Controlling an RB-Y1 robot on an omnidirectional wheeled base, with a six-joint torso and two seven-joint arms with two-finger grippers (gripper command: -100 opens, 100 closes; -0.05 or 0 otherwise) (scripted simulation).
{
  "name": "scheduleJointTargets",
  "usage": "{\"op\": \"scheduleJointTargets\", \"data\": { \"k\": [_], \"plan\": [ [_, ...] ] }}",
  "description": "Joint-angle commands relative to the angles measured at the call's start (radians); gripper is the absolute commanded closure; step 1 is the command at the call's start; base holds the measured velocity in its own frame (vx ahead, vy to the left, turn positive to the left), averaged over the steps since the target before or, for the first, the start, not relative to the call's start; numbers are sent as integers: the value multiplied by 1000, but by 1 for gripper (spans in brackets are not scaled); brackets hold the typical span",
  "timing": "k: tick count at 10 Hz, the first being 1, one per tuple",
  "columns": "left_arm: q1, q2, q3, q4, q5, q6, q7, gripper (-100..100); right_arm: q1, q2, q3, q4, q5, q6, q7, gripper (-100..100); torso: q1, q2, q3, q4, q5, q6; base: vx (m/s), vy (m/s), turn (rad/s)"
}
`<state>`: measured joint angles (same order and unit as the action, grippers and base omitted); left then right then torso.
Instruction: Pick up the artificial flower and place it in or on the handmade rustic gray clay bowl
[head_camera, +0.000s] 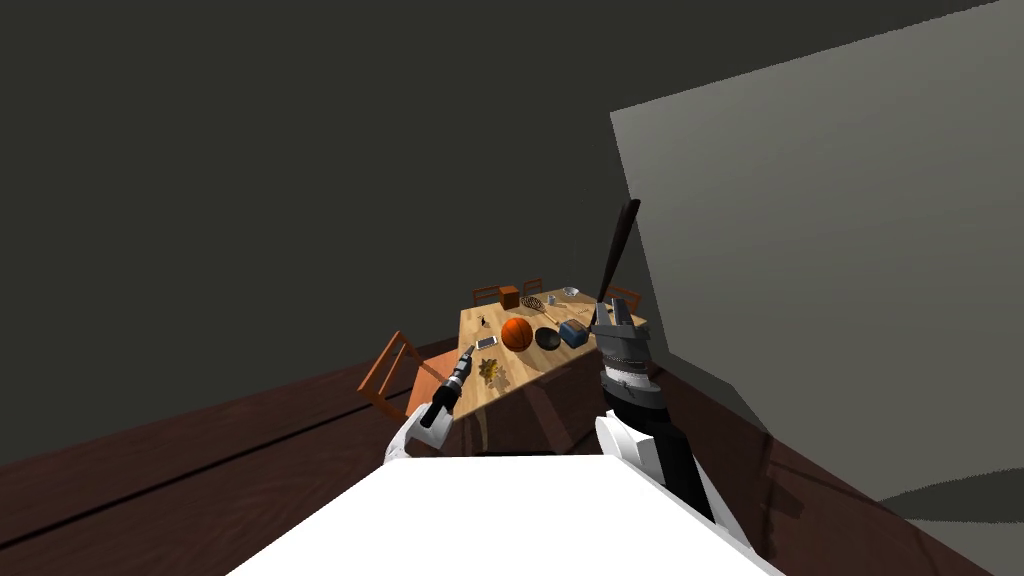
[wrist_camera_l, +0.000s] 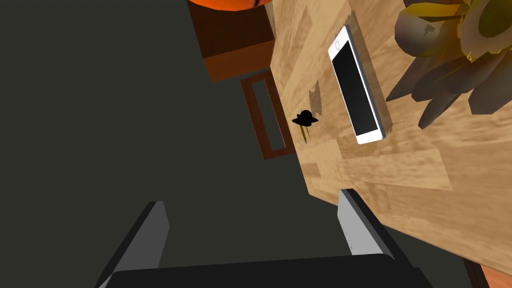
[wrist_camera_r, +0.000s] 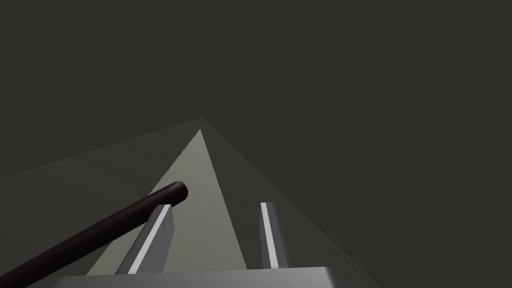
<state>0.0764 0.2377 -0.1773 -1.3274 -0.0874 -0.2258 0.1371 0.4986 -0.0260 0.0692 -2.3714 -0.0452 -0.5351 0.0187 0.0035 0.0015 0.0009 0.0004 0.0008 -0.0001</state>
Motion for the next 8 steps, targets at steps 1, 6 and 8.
{"op": "scheduleJointTargets", "data": {
  "k": [1, 6, 8],
  "plan": [
    [-19, 2, -7, 45, 4, 0, 0, -100, 0, 0, 0, 0, 0, 0, 0, 0, 0, 0, 0, 0, 0, 0, -18, 50, -29],
    [-116, 4, -60, 191, 31, 36, -7, -100, 0, 0, 0, 0, 0, 0, 0, 0, 1, 1, 1, 0, 0, 0, -31, 57, -45],
    [-149, 4, -78, 238, 41, 48, -9, -100, 0, 0, 0, 0, 0, 0, 0, 0, 0, 0, 0, 0, 0, 0, -26, 53, -38]
  ]
}}
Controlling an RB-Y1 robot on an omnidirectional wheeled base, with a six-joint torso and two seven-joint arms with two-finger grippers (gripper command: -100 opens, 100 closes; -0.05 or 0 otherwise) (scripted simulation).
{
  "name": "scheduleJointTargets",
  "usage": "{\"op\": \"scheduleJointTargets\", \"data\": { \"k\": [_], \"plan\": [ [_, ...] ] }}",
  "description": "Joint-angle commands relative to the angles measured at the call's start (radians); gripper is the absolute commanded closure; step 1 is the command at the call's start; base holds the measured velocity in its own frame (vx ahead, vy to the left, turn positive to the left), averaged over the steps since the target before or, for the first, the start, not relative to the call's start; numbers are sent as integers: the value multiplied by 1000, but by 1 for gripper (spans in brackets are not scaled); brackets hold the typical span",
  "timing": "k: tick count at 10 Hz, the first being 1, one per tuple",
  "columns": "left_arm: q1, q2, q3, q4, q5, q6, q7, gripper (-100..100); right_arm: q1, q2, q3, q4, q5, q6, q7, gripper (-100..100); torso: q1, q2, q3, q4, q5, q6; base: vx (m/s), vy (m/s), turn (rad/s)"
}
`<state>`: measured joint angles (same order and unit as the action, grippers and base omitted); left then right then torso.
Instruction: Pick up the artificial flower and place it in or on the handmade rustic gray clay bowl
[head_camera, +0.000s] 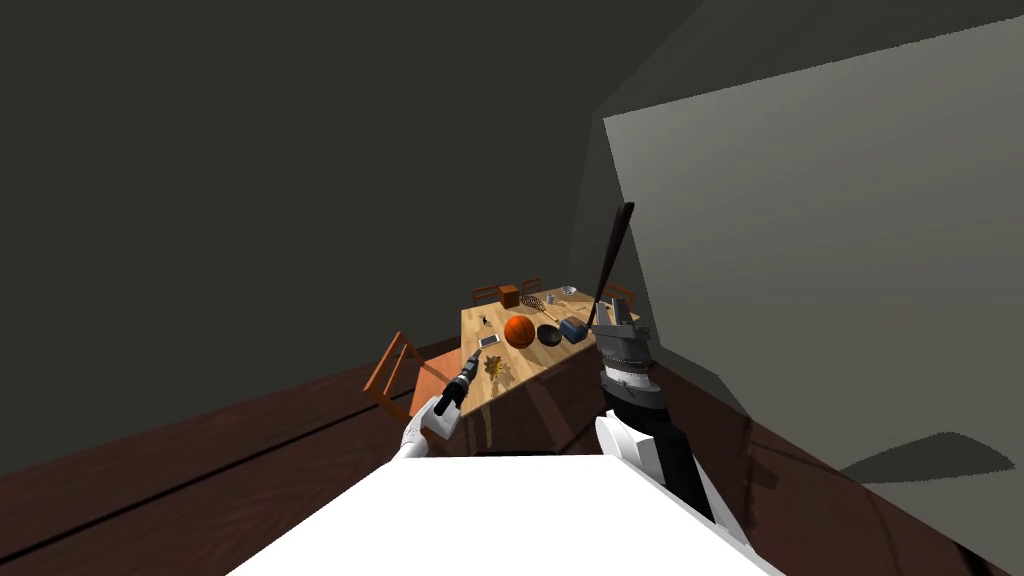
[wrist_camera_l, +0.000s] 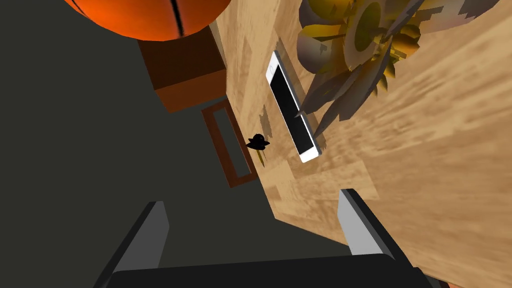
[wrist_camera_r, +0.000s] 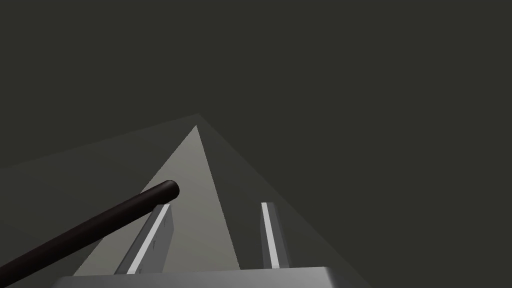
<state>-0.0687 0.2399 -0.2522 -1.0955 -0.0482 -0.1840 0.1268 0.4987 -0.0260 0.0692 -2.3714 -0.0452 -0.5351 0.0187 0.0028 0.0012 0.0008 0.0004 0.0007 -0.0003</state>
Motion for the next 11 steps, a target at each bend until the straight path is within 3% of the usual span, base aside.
{"op": "scheduleJointTargets", "data": {
  "k": [1, 3, 6, 11],
  "plan": [
    [-37, 0, -22, 50, 13, 18, -2, -100, 0, 0, 0, 0, 0, 0, 0, 0, 0, 0, 0, 0, 0, 0, -33, 50, -47],
    [-102, -3, -60, 129, 36, 42, -9, -100, 0, 0, 0, 0, 0, 0, 0, 0, 1, 1, 1, 0, 0, 0, -51, 70, -83],
    [-134, -4, -79, 180, 48, 54, -13, -100, 0, 0, 0, 0, 0, 0, 0, 0, 0, 0, 0, 0, 0, 0, -28, 51, -44],
    [-272, -15, -165, 345, 102, 104, -30, -100, 0, 0, 0, 0, 0, 0, 0, 0, 1, 0, 0, 0, 0, 0, -34, 49, -87]
  ]
}}
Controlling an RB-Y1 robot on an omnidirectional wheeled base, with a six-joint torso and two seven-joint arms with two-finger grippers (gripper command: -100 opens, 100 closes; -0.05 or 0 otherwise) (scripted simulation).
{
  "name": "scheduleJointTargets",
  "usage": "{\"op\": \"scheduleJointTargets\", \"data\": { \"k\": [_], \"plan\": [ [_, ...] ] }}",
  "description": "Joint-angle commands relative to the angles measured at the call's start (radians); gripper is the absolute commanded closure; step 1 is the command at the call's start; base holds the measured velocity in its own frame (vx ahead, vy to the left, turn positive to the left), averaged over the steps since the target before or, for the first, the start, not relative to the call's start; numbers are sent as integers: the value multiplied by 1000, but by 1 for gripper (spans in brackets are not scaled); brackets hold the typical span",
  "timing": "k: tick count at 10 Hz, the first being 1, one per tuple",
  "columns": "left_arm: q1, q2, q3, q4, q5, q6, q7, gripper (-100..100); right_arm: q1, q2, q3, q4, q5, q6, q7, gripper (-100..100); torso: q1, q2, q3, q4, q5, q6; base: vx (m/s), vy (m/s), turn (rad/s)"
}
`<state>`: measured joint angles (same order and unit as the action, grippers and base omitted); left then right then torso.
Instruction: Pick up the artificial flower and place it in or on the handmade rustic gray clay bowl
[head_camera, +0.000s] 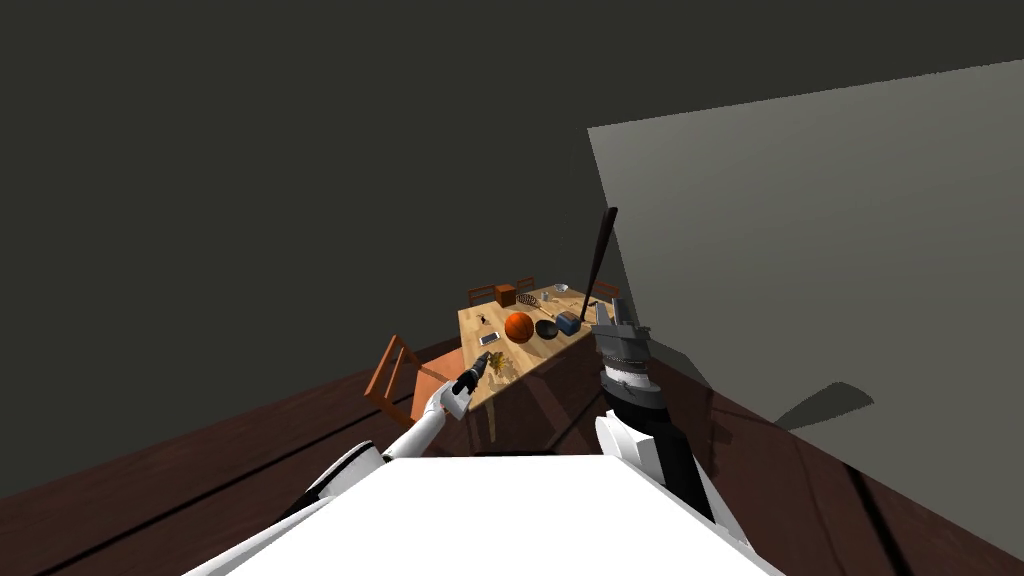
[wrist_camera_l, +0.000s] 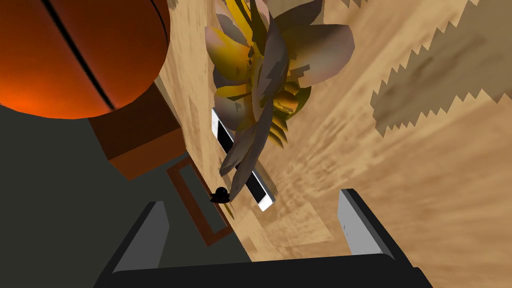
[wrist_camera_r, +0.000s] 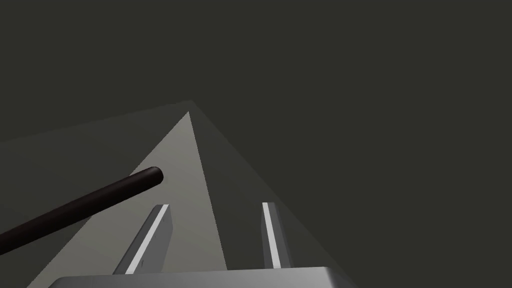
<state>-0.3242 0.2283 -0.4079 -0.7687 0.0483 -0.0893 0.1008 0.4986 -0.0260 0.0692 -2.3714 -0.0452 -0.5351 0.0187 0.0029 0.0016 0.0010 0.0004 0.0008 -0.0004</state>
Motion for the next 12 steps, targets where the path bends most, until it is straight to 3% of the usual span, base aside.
{"op": "scheduleJointTargets", "data": {
  "k": [1, 4, 5, 6, 7, 8, 9, 12],
  "plan": [
    [-37, -5, -23, 45, 15, 17, -6, -100, 0, 0, 0, 0, 0, 0, 0, 0, 0, 0, 0, 0, 0, 0, -40, 35, -91],
    [-92, -12, -58, 104, 38, 36, -13, -100, 0, 0, 0, 0, 0, 0, 0, 0, -3, 0, 0, 0, -1, 0, -24, 11, -73],
    [-79, -10, -50, 89, 33, 32, -12, -100, 0, 0, 0, 0, 0, 0, 0, 0, -3, -1, -1, 0, -1, 0, -5, 1, -24],
    [-81, -10, -52, 91, 34, 34, -12, 0, 0, 0, 0, 0, 0, 0, 0, 0, -3, -2, -1, 0, -1, 0, 0, 0, 0],
    [-61, -17, -36, 108, 24, 3, -24, -100, 0, 0, 0, 0, 0, 0, 0, 0, -3, -2, -1, 0, -1, 0, 99, -29, -34],
    [-80, -14, -48, 118, 31, 12, -14, -100, 0, 0, 0, 0, 0, 0, 0, 0, -5, -7, -4, -1, -1, 0, 63, -18, -3],
    [-80, -15, -48, 122, 31, 5, -14, 100, 0, 0, 0, 0, 0, 0, 0, 0, -4, -6, -4, -1, -1, 0, 7, -3, 2],
    [-80, -14, -48, 122, 30, 6, -16, 100, 0, 0, 0, 0, 0, 0, 0, 0, -3, -3, -2, -1, 0, 0, 0, 0, 0]
  ]
}}
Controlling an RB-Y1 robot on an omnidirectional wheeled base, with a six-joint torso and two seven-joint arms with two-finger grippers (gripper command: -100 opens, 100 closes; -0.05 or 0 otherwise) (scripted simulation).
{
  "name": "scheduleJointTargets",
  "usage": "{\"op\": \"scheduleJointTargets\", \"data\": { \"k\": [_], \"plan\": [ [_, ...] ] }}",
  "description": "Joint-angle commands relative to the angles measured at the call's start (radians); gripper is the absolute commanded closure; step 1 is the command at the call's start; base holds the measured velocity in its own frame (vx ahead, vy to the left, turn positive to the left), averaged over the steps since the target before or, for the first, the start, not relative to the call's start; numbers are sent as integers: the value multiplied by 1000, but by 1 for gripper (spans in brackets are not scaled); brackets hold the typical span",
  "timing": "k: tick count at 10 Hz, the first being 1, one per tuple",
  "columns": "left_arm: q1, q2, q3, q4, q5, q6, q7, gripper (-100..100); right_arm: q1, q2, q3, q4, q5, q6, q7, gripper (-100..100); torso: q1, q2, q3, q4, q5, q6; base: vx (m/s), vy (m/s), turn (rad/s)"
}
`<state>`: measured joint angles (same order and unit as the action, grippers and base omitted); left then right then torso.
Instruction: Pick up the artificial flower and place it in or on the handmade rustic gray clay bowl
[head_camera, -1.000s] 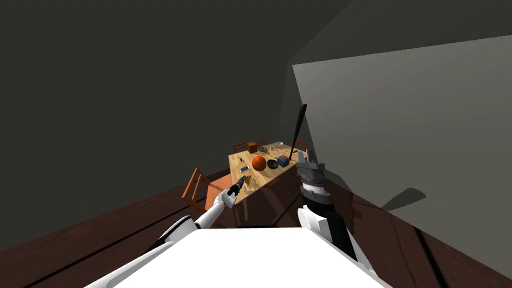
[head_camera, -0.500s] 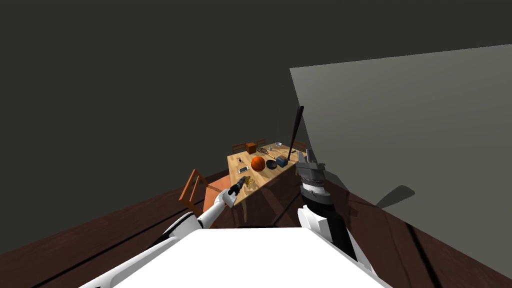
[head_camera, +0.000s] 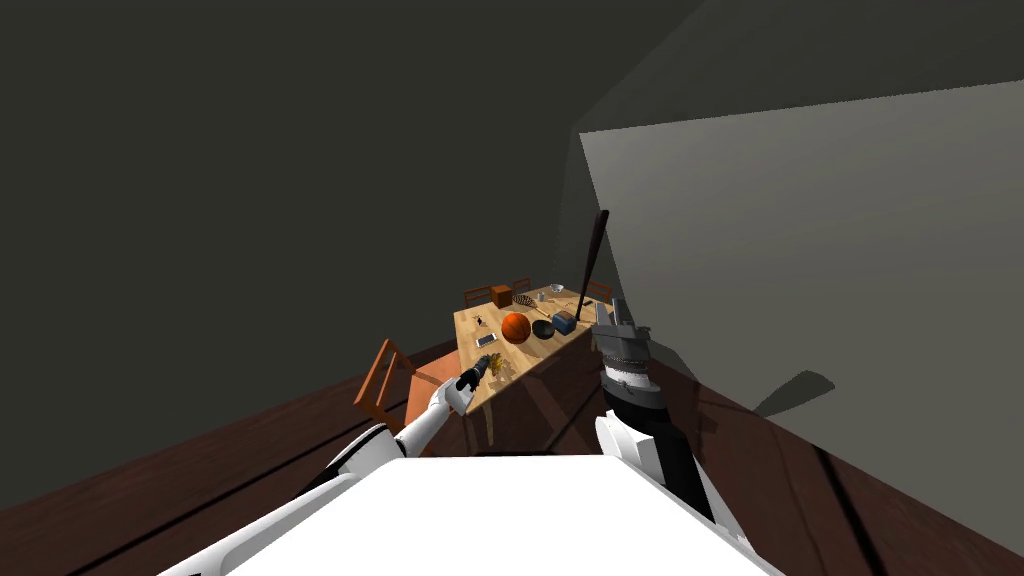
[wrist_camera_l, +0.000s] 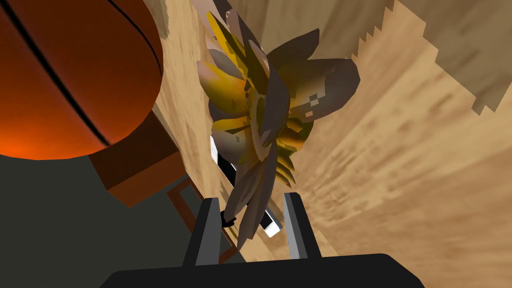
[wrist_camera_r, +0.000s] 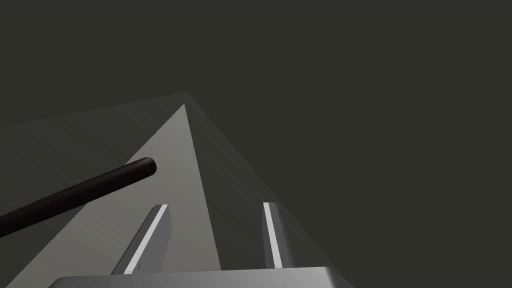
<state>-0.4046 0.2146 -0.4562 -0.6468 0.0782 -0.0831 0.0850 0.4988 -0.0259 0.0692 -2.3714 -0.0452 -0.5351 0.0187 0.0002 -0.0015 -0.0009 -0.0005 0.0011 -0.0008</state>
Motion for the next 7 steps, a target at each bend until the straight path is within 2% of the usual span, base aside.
{"op": "scheduleJointTargets", "data": {
  "k": [1, 2, 3, 4, 5, 6, 7],
  "plan": [
    [0, 0, 0, 0, 0, 0, 0, 100, 0, 0, 0, 0, 0, 0, 0, 0, 0, 0, 0, 0, 0, 0, 0, 0, 0],
    [0, 0, 0, 0, 0, 0, 0, 0, 0, 0, 0, 0, 0, 0, 0, 0, 0, 0, 0, 0, 0, 0, 0, 0, 0],
    [2, 3, -1, -29, 2, 24, 2, 100, 0, 0, 0, 0, 0, 0, 0, 0, 0, 0, 0, 0, 0, 0, -56, 12, 24],
    [9, 4, 1, -32, 0, 17, -1, 100, 0, 0, 0, 0, 0, 0, 0, 0, 1, 3, 2, 0, 0, 0, -35, 7, 2],
    [10, 4, 1, -36, 0, 22, -2, 0, 0, 0, 0, 0, 0, 0, 0, 0, 1, 3, 2, 1, 0, 0, 0, 0, 0],
    [-22, 23, 21, -49, -4, 23, -12, 100, 0, 0, 0, 0, 0, 0, 0, 0, 0, 1, 1, 0, 0, 0, -138, -33, 232],
    [-31, 28, 28, -51, -6, 25, -16, 100, 0, 0, 0, 0, 0, 0, 0, 0, 0, 7, 4, 1, -1, -2, -196, -90, 248]
  ]
}}
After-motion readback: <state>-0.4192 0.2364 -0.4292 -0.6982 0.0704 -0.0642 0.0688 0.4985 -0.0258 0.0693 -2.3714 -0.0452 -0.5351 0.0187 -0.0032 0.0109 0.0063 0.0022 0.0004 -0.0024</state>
